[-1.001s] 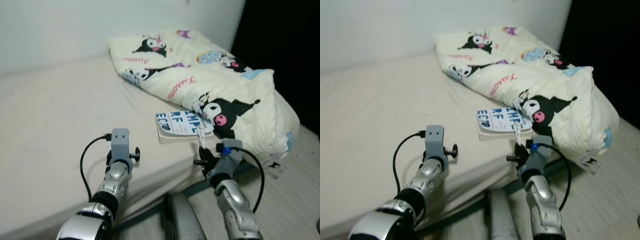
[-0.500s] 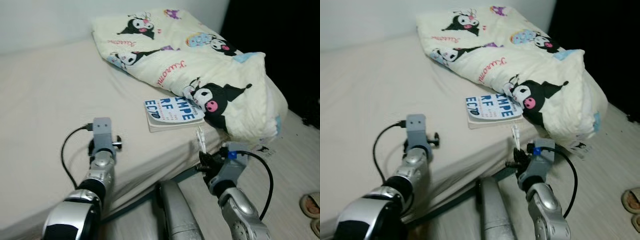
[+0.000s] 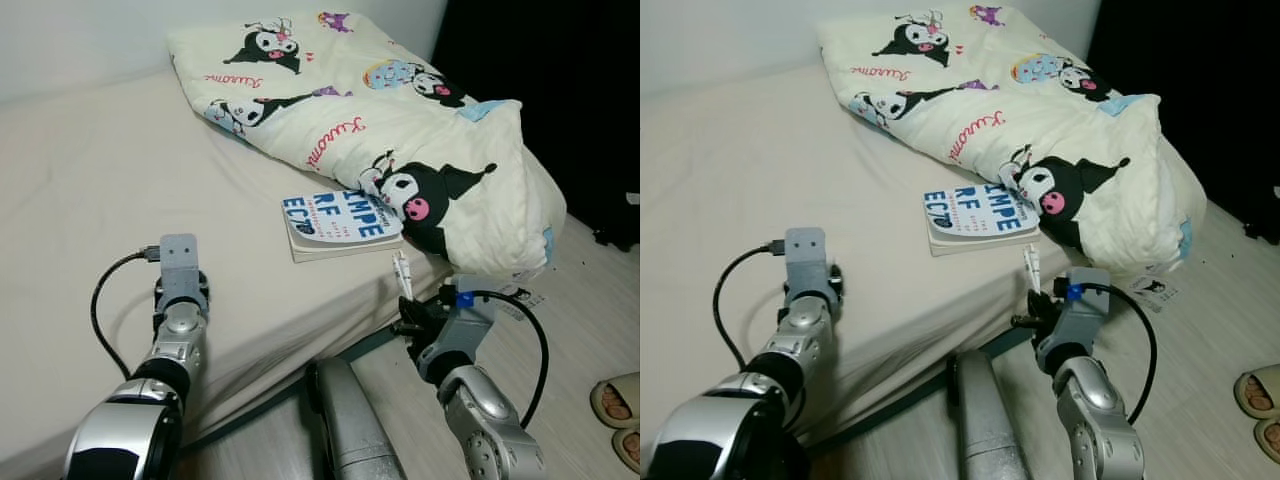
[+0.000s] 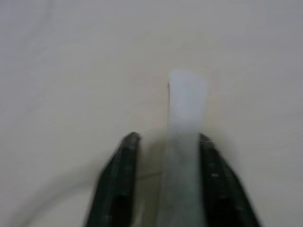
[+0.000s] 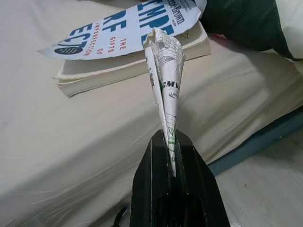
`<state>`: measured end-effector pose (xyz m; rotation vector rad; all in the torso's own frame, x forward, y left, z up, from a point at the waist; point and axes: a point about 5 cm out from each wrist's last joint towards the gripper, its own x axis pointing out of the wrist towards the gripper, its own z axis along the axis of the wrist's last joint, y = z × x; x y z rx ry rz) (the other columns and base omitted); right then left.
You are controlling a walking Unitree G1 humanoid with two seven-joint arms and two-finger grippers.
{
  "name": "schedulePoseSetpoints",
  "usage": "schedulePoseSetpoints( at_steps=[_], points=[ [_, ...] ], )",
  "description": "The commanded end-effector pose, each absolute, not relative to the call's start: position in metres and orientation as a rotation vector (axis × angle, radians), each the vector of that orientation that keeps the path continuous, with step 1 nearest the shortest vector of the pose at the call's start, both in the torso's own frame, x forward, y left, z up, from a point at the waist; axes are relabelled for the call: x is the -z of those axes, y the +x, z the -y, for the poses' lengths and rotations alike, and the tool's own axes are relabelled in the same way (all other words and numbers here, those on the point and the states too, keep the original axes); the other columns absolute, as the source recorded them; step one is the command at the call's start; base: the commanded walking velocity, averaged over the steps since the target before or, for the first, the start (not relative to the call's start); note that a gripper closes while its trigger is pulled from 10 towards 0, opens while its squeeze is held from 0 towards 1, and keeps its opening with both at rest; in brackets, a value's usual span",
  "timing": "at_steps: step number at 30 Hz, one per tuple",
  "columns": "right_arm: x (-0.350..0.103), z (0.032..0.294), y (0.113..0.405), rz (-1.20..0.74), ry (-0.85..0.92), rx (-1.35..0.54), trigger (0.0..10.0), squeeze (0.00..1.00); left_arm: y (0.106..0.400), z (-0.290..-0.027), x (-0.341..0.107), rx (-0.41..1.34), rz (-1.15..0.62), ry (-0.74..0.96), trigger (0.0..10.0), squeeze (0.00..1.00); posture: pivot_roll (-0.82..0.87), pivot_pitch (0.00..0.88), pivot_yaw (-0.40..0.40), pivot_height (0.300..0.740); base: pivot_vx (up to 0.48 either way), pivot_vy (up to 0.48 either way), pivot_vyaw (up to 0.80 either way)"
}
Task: Clean up the room
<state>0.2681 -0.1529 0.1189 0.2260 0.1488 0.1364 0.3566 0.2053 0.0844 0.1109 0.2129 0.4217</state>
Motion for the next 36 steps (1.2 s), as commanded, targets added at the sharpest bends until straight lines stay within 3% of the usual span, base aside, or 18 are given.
schedulePoseSetpoints(
  at_steps=[1,11,13,14,15,16,22,23,24,36],
  points=[
    [-0.119,0.151,0.269,-0.16,0.244,-0.138,10.0,0.0,0.343,-0.223,-0.068,-0.472,-0.277,0.141,0.0,0.0,-0.36,0.244,-0.011,0.505,0.0,0.0,0.0],
    [-0.121,0.15,0.28,-0.149,0.245,-0.137,10.0,0.0,0.335,-0.232,-0.057,-0.476,-0.328,0.067,0.0,0.0,-0.34,0.195,-0.003,0.505,0.0,0.0,0.0],
    [-0.124,0.15,0.293,-0.132,0.242,-0.147,10.0,0.0,0.336,-0.23,-0.055,-0.462,-0.333,-0.141,0.0,0.0,-0.32,0.141,-0.001,0.505,0.0,0.0,0.0],
    [-0.124,0.15,0.293,-0.132,0.242,-0.147,10.0,0.0,0.336,-0.23,-0.055,-0.462,-0.333,-0.141,0.0,0.0,-0.32,0.141,-0.001,0.505,0.0,0.0,0.0],
    [-0.128,0.148,0.304,-0.114,0.24,-0.167,10.0,0.0,0.346,-0.229,-0.069,-0.405,-0.25,-0.369,0.0,0.0,-0.3,0.106,0.0,0.505,0.0,0.0,0.0],
    [-0.13,0.146,0.308,-0.107,0.24,-0.177,10.0,0.0,0.352,-0.229,-0.078,-0.368,-0.198,-0.443,0.0,0.0,-0.3,0.106,0.0,0.505,0.0,0.0,0.0],
    [-0.136,0.139,0.326,-0.088,0.245,-0.226,10.0,0.0,0.368,-0.234,-0.123,-0.144,0.029,-0.509,0.0,0.0,-0.24,0.013,-0.001,0.505,0.0,0.0,0.0],
    [-0.139,0.137,0.328,-0.075,0.256,-0.246,10.0,0.0,0.369,-0.236,-0.129,-0.102,0.069,-0.529,1.5,0.0,-0.24,0.013,-0.001,0.505,0.0,0.0,0.0],
    [-0.143,0.134,0.331,-0.062,0.265,-0.265,10.0,0.0,0.368,-0.238,-0.134,-0.049,0.098,-0.543,10.0,0.0,-0.23,0.0,-0.003,0.51,0.0,0.0,0.0],
    [-0.157,0.129,0.359,0.004,0.272,-0.314,10.0,0.0,0.353,-0.237,-0.136,0.172,0.16,-0.597,10.0,0.0,-0.16,0.0,-0.016,0.565,0.0,0.0,0.0]
  ],
)
